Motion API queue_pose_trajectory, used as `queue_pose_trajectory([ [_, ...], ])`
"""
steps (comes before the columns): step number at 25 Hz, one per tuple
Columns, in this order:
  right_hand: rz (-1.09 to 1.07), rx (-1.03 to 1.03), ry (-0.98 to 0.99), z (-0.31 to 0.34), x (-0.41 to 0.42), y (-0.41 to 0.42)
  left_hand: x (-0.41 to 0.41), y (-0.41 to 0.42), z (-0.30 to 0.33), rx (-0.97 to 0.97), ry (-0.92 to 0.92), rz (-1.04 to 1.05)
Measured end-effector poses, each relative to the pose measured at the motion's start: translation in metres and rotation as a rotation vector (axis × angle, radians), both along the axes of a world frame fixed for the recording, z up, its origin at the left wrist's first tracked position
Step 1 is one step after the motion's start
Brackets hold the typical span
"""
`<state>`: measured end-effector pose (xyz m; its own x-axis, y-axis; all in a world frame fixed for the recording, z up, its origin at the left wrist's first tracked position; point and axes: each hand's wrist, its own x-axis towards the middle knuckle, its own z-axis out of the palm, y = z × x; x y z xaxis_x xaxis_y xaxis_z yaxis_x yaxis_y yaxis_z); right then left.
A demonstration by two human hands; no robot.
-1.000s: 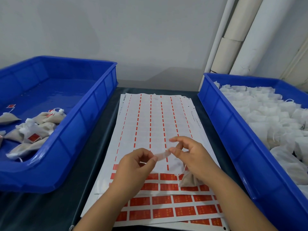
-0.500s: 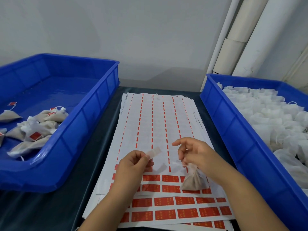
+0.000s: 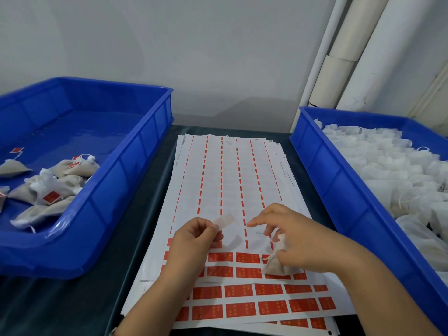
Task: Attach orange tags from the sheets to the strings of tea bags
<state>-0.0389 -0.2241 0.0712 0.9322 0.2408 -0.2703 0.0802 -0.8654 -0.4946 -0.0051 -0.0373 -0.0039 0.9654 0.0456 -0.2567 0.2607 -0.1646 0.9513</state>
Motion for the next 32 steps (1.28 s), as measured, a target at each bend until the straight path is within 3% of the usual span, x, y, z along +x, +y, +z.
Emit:
queue_pose_trajectory([
  [6, -0.085, -0.320, -0.130, 0.007, 0.001, 0.010, -0.002, 0.001, -0.001, 0.020, -0.012, -0.011],
  [9, -0.031, -0.331, -0.123, 0.017, 0.002, 0.011, -0.002, 0.000, 0.000, 0.032, -0.016, -0.020],
  [20, -0.224, 0.426, -0.337, 0.011, -0.014, 0.008, -0.010, -0.007, 0.022, -0.148, -0.109, -0.087],
  [24, -0.214, 0.492, -0.332, 0.017, -0.014, 0.007, -0.008, -0.010, 0.039, -0.237, -0.157, -0.217],
  [32, -0.155, 0.475, -0.348, 0.024, -0.008, 0.007, -0.004, -0.017, 0.060, -0.217, -0.127, -0.564],
])
